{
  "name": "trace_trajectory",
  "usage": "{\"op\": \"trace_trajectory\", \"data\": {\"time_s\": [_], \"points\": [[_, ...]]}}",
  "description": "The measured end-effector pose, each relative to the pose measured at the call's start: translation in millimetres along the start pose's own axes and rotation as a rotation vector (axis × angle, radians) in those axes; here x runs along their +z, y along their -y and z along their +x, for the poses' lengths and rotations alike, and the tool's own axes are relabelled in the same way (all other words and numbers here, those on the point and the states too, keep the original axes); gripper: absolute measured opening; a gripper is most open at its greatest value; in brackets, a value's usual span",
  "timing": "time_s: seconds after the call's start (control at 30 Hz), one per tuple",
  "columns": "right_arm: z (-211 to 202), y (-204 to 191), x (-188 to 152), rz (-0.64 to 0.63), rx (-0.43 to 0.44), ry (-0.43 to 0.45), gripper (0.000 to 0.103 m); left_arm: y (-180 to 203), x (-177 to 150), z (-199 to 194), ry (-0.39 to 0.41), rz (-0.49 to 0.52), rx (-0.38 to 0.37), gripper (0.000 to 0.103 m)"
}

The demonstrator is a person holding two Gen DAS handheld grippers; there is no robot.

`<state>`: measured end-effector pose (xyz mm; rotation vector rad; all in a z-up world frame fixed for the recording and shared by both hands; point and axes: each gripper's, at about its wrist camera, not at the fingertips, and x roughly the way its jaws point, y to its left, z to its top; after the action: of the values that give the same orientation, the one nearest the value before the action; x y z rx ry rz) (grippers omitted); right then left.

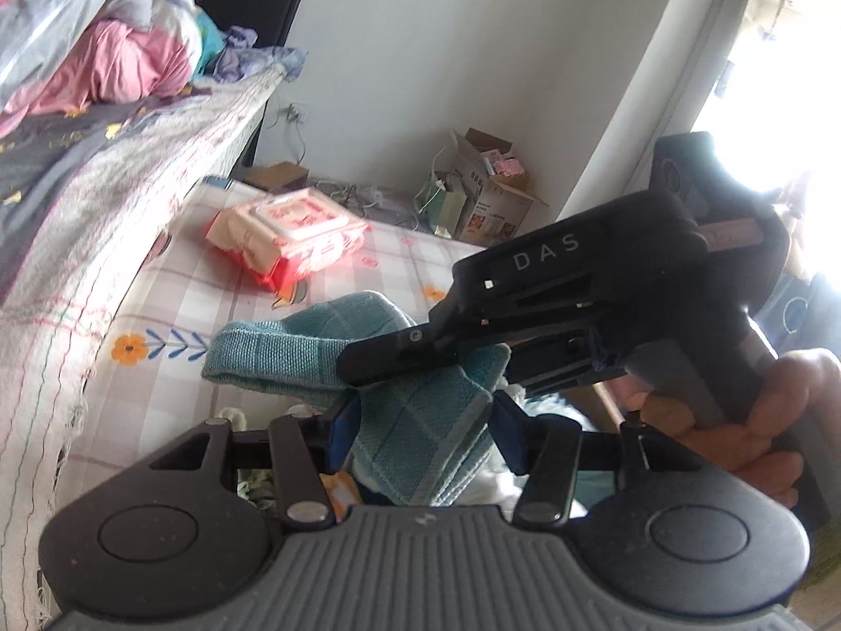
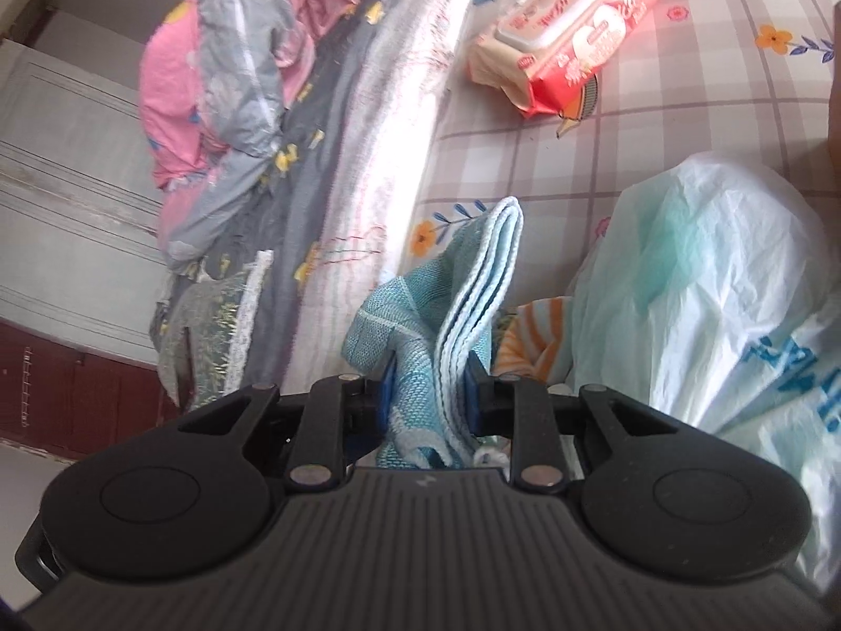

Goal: Organize soft objects
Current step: 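Carry the blue-green towel into the cardboard box with the right gripper and release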

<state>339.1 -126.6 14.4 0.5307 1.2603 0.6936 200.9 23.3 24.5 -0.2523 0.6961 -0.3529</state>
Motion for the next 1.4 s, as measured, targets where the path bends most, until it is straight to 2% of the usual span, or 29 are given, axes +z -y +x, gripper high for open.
{"op": "trace_trajectory", "data": {"time_s": [0.2,0.3,0.4,0.57,0.7,0.8,0.9,1.0,1.1,1.17,1.23,1.27,1.33,1.4], "points": [[-72,5,-21,0.005,0.074,0.116,0.023,60,13,-13,0.04,0.094,-0.058,0.055],[-119,19,-32,0.022,0.09,0.192,0.023,97,14,-12,0.06,0.146,-0.108,0.064],[-170,42,-45,0.048,0.076,0.282,0.024,126,8,-4,0.046,0.173,-0.164,0.066],[-245,97,-64,0.12,-0.018,0.426,0.024,147,-8,13,-0.029,0.165,-0.201,0.066],[-273,143,-76,0.132,-0.204,0.492,0.024,141,-20,14,-0.044,0.165,-0.173,0.066],[-266,172,-80,0.106,-0.35,0.483,0.024,130,-24,12,-0.048,0.151,-0.123,0.066],[-243,194,-78,0.067,-0.469,0.432,0.024,110,-26,6,-0.056,0.111,-0.078,0.066],[-207,209,-73,0.02,-0.565,0.337,0.024,94,-27,-1,-0.062,0.071,-0.037,0.066],[-160,210,-72,-0.089,-0.712,0.209,0.029,83,-28,-8,-0.061,0.044,-0.021,0.066],[-135,208,-71,-0.156,-0.772,0.138,0.032,79,-29,-10,-0.059,0.038,-0.013,0.066],[-122,202,-73,-0.216,-0.799,0.104,0.049,75,-30,-11,-0.062,0.035,-0.013,0.066],[-120,199,-74,-0.228,-0.793,0.096,0.053,73,-31,-12,-0.063,0.033,-0.013,0.066],[-125,195,-73,-0.21,-0.732,0.106,0.061,70,-32,-12,-0.065,0.032,-0.014,0.066],[-138,194,-70,-0.152,-0.621,0.134,0.061,68,-34,-11,-0.067,0.028,-0.016,0.066]]}}
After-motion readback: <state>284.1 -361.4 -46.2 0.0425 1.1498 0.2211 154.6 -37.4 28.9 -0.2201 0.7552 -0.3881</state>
